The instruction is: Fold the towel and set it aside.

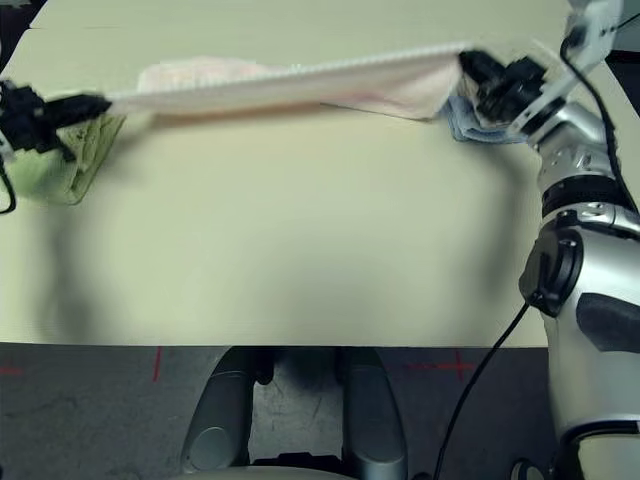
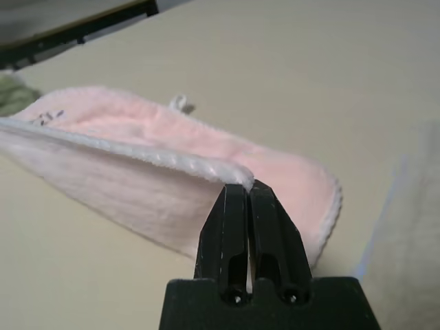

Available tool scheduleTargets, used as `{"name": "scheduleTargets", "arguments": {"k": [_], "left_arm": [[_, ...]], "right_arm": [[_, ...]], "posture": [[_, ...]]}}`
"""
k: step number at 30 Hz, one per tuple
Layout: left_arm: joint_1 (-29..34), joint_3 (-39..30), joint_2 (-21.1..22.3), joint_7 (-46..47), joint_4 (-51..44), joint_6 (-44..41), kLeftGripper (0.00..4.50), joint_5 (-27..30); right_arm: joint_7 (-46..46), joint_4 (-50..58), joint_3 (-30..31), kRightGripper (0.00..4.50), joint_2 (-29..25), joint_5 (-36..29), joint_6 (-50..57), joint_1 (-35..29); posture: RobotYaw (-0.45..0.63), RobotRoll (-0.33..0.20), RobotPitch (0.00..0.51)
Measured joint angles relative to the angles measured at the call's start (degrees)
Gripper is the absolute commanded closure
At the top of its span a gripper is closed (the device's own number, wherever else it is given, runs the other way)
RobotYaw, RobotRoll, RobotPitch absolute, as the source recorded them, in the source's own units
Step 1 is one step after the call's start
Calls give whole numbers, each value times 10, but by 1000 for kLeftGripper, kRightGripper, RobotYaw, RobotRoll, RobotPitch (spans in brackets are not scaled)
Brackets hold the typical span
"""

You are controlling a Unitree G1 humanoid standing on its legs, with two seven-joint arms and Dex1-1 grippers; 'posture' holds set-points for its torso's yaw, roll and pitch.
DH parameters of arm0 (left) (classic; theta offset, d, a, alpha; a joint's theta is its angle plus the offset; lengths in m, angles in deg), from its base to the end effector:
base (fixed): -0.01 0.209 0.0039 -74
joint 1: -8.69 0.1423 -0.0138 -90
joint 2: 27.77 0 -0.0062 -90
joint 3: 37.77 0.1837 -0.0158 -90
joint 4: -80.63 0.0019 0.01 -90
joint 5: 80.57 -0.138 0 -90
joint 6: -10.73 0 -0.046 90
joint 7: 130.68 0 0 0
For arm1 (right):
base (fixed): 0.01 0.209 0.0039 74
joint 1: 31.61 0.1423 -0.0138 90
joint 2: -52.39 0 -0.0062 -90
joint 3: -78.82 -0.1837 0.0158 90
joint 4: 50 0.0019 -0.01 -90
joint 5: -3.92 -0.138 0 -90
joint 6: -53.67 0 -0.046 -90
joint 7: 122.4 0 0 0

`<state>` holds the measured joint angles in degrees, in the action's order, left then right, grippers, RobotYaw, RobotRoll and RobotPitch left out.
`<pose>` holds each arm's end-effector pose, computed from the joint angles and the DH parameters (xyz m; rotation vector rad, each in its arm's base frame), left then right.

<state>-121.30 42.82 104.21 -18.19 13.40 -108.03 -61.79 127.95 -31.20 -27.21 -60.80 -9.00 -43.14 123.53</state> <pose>0.2627 0.3515 0.2589 0.3198 0.2151 -0.6686 0.3339 -0.3198 0.2185 -0.0895 -0.1725 0.7489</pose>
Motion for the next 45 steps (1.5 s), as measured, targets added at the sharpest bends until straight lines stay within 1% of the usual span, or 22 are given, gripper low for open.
{"name": "scheduleTargets", "arguments": {"k": [2, 6, 11, 13, 16, 19, 24, 27, 29, 34, 38, 43, 45], "left_arm": [[44, -8, 8, -6, -40, -19, 4428, 11], [99, -12, 16, -12, -100, -35, 4428, 21], [135, -12, 21, -18, -129, -28, 4428, 21], [140, -11, 28, -26, -129, -17, 4428, 18], [143, -8, 39, -41, -130, -7, 4428, 17], [154, -6, 46, -53, -131, 5, 4428, 14], [174, -6, 58, -74, -138, 17, 4428, 14], [190, -6, 84, -101, -155, 13, 4428, 21], [193, -7, 100, -114, -160, 9, 4428, 27], [197, -7, 108, -125, -161, 9, 4428, 31], [191, -4, 120, -139, -153, 11, 4428, 31], [151, 21, 119, -142, -124, 29, 4428, 20], [115, 34, 106, -131, -97, 48, 4428, 5]], "right_arm": [[35, 9, 22, 4500, -7, 18, -14, -16], [87, 17, 59, 4500, -11, 44, -47, -31], [165, 35, 97, 4500, -27, 68, -90, -55], [189, 41, 109, 4500, -31, 73, -100, -60], [212, 60, 133, 4500, -47, 71, -107, -83], [215, 69, 151, 4500, -65, 69, -112, -96], [215, 62, 153, 4500, -95, 75, -137, -97], [207, 53, 153, 4500, -101, 84, -154, -97], [206, 50, 153, 4500, -101, 87, -164, -97], [214, 44, 153, 4500, -100, 89, -170, -97], [218, 47, 156, 4500, -98, 70, -167, -108], [218, 47, 153, 4500, -97, 59, -156, -109], [217, 47, 147, 4500, -95, 52, -141, -105]], "posture": [[26, 0, 286], [29, 0, 253], [30, 0, 204], [26, 0, 191], [20, 0, 183], [14, 0, 182], [6, 0, 189], [12, 0, 192], [16, 0, 192], [13, 0, 190], [10, 0, 190], [1, 0, 186], [1, 0, 186]]}}
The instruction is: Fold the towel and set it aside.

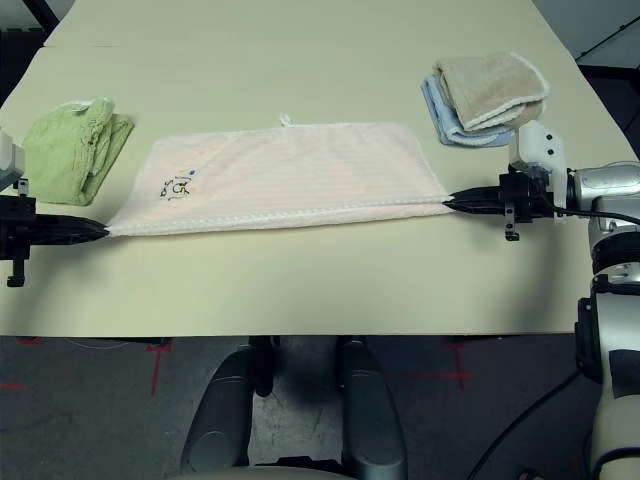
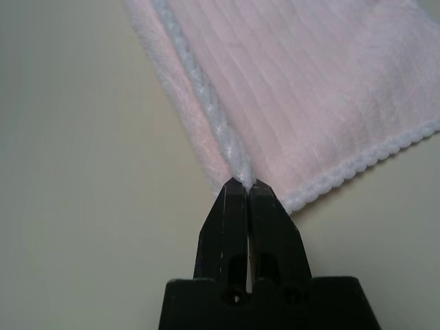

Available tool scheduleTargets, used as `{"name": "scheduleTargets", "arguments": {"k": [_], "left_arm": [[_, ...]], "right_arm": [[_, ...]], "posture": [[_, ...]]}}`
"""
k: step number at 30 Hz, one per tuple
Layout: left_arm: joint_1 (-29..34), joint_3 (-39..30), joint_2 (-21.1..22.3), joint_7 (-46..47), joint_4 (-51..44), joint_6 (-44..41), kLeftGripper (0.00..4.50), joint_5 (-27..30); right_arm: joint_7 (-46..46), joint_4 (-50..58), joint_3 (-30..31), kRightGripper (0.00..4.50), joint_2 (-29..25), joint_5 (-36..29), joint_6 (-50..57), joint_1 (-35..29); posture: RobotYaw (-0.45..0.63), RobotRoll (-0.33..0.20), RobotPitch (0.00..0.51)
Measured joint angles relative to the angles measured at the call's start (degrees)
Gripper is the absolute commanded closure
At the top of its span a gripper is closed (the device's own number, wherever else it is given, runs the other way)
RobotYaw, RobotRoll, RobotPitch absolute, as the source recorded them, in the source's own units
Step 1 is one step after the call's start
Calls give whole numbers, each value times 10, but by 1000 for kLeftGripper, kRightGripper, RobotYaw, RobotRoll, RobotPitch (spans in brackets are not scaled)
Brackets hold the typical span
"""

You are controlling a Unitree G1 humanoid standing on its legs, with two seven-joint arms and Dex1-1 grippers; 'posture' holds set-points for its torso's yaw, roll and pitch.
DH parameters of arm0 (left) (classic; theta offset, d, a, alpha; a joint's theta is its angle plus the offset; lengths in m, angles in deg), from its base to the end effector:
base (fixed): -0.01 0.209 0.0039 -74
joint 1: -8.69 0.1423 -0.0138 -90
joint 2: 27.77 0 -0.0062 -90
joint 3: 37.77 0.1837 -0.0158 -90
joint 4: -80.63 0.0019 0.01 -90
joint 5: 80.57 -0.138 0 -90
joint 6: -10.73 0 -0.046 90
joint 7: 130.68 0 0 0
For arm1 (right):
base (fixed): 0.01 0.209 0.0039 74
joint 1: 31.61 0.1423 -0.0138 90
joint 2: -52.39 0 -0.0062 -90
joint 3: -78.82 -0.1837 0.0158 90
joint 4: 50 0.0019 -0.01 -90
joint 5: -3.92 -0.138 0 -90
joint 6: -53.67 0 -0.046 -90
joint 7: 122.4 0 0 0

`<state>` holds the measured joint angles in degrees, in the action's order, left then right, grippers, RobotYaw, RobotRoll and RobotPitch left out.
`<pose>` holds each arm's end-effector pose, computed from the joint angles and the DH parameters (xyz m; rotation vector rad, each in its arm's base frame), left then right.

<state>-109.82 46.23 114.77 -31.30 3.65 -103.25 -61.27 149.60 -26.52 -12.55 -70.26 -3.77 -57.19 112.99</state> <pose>0.2375 0.3528 0.2649 0.5453 0.4421 -0.8962 0.3022 -0.3537 0.2093 -0.5562 0.1805 1.1035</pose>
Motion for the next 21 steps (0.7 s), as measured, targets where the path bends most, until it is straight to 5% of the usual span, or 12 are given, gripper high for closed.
{"name": "scheduleTargets", "arguments": {"k": [21], "left_arm": [[-232, 57, -147, 176, 270, 148, 4428, -140]], "right_arm": [[-281, -14, -16, 4500, 95, 43, 70, 67]], "posture": [[14, 0, 196]]}}
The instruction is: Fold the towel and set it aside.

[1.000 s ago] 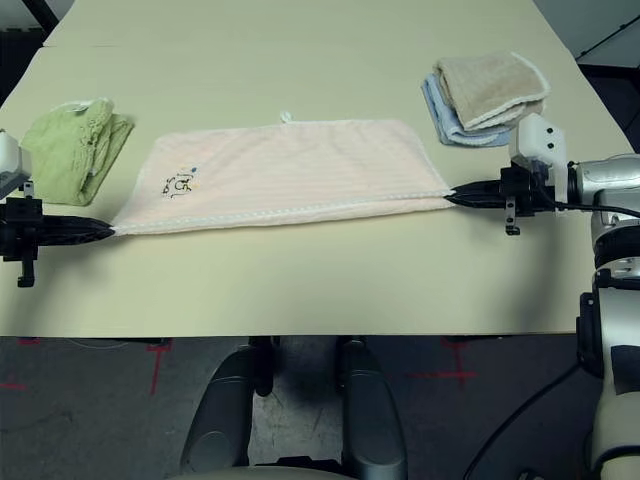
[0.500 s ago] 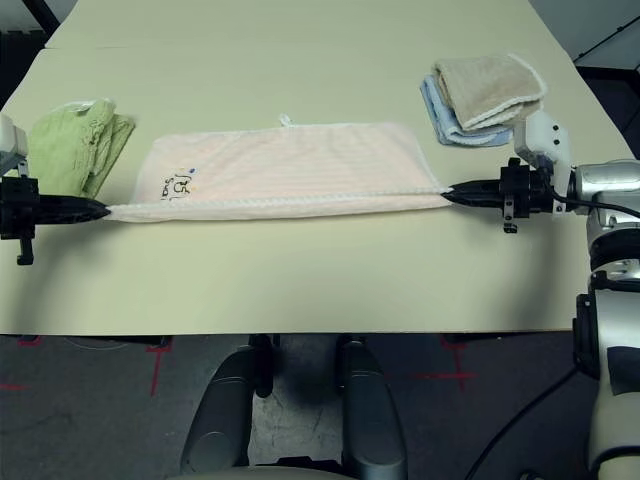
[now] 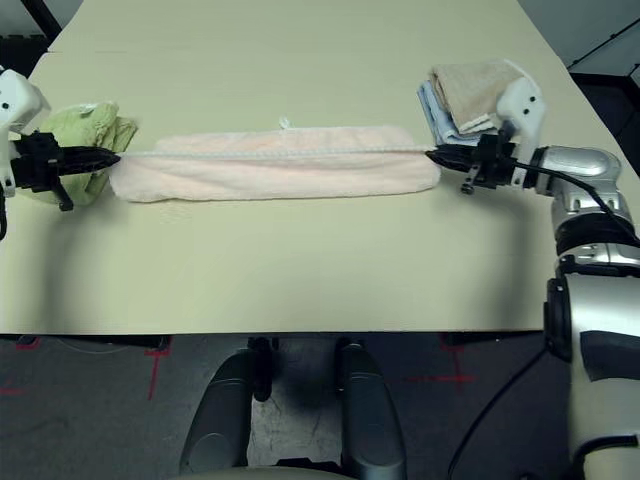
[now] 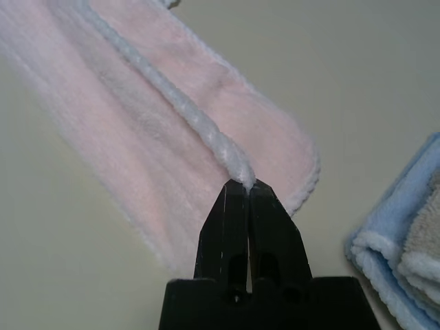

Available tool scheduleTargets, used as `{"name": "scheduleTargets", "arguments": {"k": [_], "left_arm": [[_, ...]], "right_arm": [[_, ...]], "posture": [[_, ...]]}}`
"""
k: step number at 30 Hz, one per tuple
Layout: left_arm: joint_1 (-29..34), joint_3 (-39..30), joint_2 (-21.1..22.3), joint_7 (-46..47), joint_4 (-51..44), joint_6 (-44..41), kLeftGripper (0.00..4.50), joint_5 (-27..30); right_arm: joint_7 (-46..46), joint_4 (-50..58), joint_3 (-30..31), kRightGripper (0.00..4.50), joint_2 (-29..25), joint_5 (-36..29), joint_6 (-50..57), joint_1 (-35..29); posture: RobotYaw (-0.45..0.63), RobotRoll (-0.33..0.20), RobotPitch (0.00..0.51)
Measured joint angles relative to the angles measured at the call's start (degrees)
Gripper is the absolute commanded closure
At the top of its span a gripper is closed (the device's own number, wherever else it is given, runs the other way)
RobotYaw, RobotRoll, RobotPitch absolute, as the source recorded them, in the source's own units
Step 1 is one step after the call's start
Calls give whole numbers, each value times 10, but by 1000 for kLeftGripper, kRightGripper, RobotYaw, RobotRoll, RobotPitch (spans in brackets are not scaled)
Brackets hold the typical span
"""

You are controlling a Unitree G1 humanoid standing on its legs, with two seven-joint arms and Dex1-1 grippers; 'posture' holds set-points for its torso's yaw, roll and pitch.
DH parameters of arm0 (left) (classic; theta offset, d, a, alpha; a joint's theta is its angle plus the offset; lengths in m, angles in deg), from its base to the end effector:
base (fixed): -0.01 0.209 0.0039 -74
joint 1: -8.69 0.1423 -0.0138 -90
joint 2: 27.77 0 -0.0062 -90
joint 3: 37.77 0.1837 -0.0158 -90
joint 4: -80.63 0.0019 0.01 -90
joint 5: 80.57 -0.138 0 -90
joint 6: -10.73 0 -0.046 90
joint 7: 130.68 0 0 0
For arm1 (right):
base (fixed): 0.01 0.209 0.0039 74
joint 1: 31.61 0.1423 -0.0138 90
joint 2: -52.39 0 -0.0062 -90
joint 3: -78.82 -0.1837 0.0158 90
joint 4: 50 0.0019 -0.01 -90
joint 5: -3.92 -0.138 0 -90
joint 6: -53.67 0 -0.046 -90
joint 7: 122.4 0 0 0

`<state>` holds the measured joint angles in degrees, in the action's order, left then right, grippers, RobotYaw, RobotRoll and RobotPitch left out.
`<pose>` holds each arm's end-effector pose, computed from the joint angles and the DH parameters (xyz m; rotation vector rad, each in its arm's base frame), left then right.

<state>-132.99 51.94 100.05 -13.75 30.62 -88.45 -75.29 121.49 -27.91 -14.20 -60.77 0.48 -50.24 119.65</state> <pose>0.2960 0.3411 0.2592 0.5849 0.2017 -0.5812 0.3367 -0.3052 0.2078 -0.4443 0.0369 0.7400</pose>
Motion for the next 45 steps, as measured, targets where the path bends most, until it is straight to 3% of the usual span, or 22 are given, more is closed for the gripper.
{"name": "scheduleTargets", "arguments": {"k": [10, 27, 45], "left_arm": [[-77, 19, -39, 30, 112, 56, 4428, -47], [-123, 22, -67, 78, 204, 94, 4428, -84], [-152, 25, -88, 102, 241, 119, 4428, -101]], "right_arm": [[-118, -31, 6, 4500, 30, 47, 16, 45], [-182, -43, 7, 4500, 52, 69, 28, 70], [-215, -49, 8, 4500, 64, 80, 35, 74]], "posture": [[11, 0, 200], [5, 0, 216], [-5, 0, 278]]}}
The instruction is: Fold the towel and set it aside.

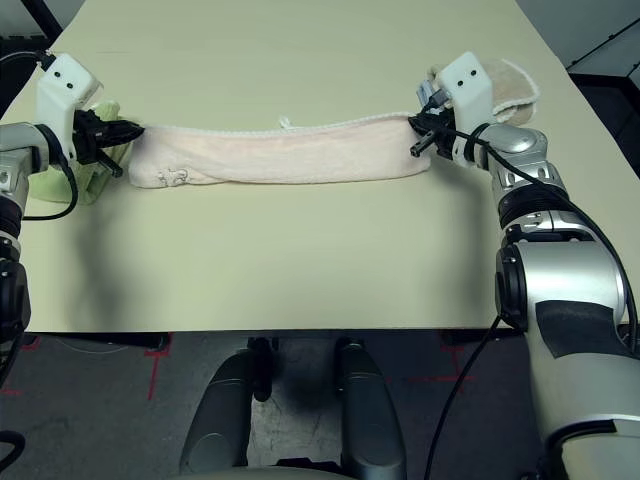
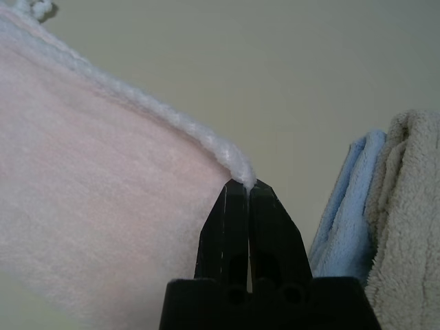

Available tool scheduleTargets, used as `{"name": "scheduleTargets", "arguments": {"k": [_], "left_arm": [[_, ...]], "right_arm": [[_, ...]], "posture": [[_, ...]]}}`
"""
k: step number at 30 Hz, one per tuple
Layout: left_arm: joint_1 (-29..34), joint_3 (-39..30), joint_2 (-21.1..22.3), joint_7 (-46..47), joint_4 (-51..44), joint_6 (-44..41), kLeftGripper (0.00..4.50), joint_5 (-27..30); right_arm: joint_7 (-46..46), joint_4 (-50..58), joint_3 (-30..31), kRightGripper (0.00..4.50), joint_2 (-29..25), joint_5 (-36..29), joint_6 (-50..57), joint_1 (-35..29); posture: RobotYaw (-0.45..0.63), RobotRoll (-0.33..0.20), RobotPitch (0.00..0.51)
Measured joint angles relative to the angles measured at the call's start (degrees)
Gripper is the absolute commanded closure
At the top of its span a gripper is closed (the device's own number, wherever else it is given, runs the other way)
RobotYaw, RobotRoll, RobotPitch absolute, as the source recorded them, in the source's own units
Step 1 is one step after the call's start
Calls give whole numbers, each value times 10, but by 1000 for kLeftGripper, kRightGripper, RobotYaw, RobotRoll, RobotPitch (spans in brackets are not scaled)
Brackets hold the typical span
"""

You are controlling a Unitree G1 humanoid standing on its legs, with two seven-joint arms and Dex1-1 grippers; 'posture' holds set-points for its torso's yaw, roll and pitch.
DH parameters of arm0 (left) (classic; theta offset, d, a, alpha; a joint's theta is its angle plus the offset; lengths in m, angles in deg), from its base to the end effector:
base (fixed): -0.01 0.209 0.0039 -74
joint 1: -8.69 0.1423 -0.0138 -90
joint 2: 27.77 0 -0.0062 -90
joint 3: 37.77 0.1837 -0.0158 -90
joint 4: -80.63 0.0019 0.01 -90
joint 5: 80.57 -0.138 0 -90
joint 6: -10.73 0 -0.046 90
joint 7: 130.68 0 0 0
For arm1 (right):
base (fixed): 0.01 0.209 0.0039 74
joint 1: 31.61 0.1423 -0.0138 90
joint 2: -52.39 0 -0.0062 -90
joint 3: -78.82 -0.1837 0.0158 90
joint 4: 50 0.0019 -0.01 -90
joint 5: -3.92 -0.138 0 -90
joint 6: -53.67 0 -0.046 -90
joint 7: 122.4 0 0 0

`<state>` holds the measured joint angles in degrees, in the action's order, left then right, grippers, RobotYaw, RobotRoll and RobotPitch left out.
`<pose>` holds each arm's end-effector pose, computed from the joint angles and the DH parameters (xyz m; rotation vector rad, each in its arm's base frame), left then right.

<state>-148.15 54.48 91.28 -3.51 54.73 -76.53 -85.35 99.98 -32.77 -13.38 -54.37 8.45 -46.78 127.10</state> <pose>0.3331 0.3171 0.2543 0.6059 0.1592 -0.4613 0.3594 -0.2635 0.2168 -0.4665 0.0269 0.4696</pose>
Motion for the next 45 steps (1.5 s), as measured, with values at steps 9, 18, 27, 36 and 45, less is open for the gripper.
{"name": "scheduleTargets", "arguments": {"k": [9, 18, 27, 36, 45], "left_arm": [[0, 0, -13, 16, 21, 6, 4428, -9], [0, 0, -12, 21, 22, 9, 4428, -18], [4, 1, -12, 45, 25, 10, 1964, -24], [9, -25, 7, 12, -32, 11, 0, 4], [194, -114, -14, -140, -370, -153, 0, 220]], "right_arm": [[-35, 0, 4, 4500, 2, 13, 1, 0], [-59, -7, 15, 4500, 12, 32, 12, 0], [-97, -12, 12, 2243, 31, 34, 22, 0], [-23, -4, -56, 19, 29, -41, -17, 2], [234, 66, -143, 19, 22, -184, 7, -63]], "posture": [[-8, 0, 277], [-8, 0, 271], [-4, 0, 254], [14, 0, 236], [31, 0, 217]]}}
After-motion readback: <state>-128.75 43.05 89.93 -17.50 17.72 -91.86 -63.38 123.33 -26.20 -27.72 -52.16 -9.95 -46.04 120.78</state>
